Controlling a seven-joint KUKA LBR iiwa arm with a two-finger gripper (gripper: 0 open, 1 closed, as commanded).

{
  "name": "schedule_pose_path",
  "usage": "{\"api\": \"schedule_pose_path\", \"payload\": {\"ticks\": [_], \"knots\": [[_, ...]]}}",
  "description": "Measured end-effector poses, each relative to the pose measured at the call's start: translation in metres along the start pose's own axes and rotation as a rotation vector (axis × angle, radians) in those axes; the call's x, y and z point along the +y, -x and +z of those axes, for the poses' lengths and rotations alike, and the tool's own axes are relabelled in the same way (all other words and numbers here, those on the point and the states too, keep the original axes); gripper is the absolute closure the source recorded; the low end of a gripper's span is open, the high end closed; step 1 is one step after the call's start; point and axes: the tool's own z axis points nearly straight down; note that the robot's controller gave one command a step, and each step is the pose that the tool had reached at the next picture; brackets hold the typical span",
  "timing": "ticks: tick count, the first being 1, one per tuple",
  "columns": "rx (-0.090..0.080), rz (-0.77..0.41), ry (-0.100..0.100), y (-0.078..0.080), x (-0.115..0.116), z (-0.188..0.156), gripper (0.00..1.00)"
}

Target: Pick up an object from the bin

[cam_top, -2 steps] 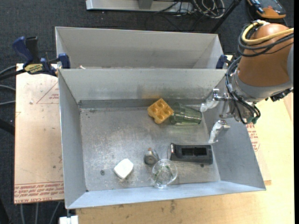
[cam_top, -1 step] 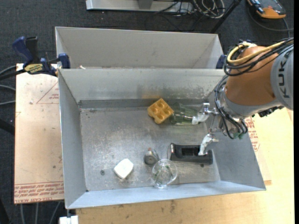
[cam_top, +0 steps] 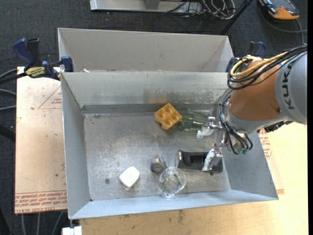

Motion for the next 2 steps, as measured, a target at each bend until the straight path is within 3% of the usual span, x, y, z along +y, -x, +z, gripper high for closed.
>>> {"api": "schedule_pose_path", "payload": {"ticks": [1,2], "knots": [[-0.007,0.003,-0.001,0.001,-0.002,-0.009,0.00],[0.002,0.030,0.002,-0.005,-0.004,0.049,0.00]]}}
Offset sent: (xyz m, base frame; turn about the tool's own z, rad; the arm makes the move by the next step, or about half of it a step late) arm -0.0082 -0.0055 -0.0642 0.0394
